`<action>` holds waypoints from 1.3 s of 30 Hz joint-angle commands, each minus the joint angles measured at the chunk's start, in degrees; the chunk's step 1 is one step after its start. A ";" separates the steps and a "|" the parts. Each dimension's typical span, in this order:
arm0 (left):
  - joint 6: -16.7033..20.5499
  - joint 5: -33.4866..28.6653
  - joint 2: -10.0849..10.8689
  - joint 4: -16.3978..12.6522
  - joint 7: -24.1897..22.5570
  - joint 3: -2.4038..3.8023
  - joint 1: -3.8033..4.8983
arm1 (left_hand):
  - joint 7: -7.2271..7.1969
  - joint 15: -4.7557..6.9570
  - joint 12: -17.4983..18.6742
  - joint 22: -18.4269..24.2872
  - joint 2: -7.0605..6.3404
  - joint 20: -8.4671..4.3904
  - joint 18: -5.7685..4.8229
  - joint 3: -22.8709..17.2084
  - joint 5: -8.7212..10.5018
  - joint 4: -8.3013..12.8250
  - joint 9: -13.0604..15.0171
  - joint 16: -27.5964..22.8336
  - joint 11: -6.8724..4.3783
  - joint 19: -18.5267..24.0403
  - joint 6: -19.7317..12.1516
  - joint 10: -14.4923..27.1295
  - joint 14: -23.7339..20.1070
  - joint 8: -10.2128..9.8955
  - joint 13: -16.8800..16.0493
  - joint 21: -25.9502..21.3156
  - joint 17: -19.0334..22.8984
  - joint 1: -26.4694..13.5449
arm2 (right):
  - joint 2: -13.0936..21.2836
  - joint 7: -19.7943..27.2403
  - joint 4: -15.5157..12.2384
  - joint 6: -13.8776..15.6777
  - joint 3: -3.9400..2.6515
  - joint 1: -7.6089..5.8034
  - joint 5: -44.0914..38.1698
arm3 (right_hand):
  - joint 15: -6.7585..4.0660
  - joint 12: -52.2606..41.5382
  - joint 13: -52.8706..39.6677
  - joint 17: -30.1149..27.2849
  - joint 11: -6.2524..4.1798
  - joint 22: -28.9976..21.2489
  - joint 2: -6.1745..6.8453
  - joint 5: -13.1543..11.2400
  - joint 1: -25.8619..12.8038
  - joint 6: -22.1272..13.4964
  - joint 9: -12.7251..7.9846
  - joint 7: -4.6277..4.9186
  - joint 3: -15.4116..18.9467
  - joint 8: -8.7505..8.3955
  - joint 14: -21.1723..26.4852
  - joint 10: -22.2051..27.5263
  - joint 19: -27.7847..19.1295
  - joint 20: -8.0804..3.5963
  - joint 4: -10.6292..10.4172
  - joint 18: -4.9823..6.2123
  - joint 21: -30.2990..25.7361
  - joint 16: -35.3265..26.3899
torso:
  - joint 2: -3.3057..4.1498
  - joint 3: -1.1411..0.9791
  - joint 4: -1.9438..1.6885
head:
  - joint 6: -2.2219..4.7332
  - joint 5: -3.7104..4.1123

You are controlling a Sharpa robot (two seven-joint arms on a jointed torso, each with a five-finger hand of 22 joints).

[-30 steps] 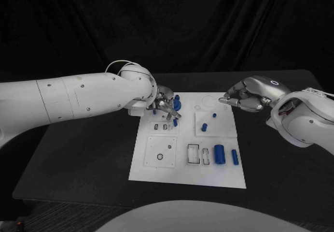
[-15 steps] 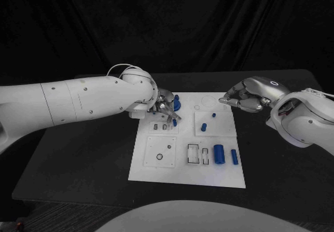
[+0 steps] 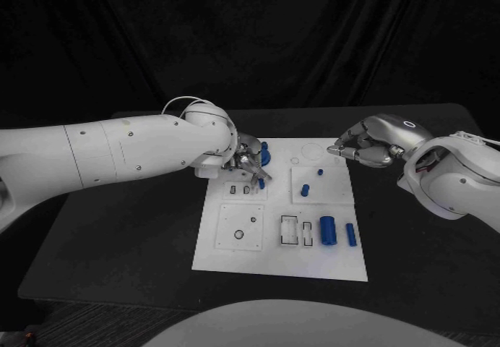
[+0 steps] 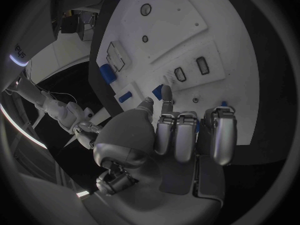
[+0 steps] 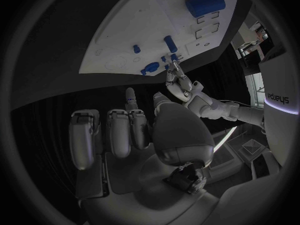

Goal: Assemble the parts on the task board

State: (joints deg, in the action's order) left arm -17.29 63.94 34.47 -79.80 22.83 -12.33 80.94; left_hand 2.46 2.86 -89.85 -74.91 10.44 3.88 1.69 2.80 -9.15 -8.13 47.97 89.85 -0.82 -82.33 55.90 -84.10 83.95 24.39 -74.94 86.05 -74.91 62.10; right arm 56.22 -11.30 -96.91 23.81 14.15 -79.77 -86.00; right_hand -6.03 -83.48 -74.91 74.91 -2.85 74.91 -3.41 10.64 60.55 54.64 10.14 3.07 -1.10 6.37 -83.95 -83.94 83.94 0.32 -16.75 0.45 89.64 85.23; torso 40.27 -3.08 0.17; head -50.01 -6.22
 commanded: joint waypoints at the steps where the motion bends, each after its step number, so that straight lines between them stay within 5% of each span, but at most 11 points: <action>1: -0.94 -0.11 -0.26 0.02 -0.29 0.04 -0.20 | 0.12 -0.16 -0.15 -8.83 -0.19 -0.12 0.47 -0.37 -0.24 0.05 -0.08 0.15 0.13 0.38 0.50 -5.90 6.05 -0.37 -15.06 -0.36 -15.09 -0.58 | -0.13 -0.30 0.08 -0.47 -0.04 0.14 -0.14 | 0.27 0.20 -7.55 5.45 0.45 15.09 -0.43 0.28 0.27 0.35 -0.09 -0.04 0.23 -0.25 -4.37 -3.00 6.06 0.47 0.17 -0.45 0.36 0.18 | 0.01 -0.03 -0.03 | 0.01 0.11; 21: -1.61 -0.11 -0.57 0.70 -0.28 0.04 -0.84 | -0.02 -0.08 -0.15 -8.86 -0.69 -0.16 0.50 -2.78 -0.72 2.27 -0.59 0.15 0.03 0.43 1.55 -5.90 6.05 -2.86 -15.06 -0.59 -15.09 0.17 | -0.20 -0.33 0.29 -0.78 -0.04 0.16 -0.14 | 0.27 0.27 -7.46 5.35 0.44 15.09 -0.47 0.46 0.37 0.37 -0.11 -0.04 0.23 -0.27 -4.35 -2.98 6.06 0.47 0.18 -0.45 0.36 0.14 | 0.01 0.00 -0.08 | 0.01 0.21; 39: -1.51 -0.11 -0.12 0.74 -0.38 0.04 -0.94 | -0.17 0.10 -0.15 -9.09 -3.04 -0.37 0.54 -11.68 -8.30 7.32 -0.03 0.15 -0.15 0.42 2.87 -5.90 6.05 -6.85 -15.06 -1.00 -15.09 -0.42 | -0.20 -0.60 0.38 -1.05 -0.04 0.19 -0.14 | 0.28 0.43 -7.27 5.20 0.45 15.06 -0.55 0.93 1.11 0.47 -0.18 -0.04 0.11 -0.35 -4.32 -2.93 6.01 0.48 0.34 -0.43 0.28 0.08 | -0.03 0.01 -0.05 | 0.01 0.26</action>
State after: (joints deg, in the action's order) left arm -18.20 63.93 34.33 -79.02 22.81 -12.28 80.19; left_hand 2.22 2.86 -89.84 -74.90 7.77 3.68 1.69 -8.43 -17.19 -1.04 47.85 89.85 -0.81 -82.13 58.40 -84.10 83.95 17.74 -74.93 85.38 -74.91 61.60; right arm 56.03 -11.30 -96.53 23.14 14.15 -79.73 -85.99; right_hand -6.03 -83.26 -74.91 74.90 -2.85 74.94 -3.86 11.27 61.00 54.64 10.05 3.07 -1.10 6.37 -83.95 -83.94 83.94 0.32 -16.75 0.45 89.64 85.23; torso 40.24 -3.07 0.10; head -49.99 -5.97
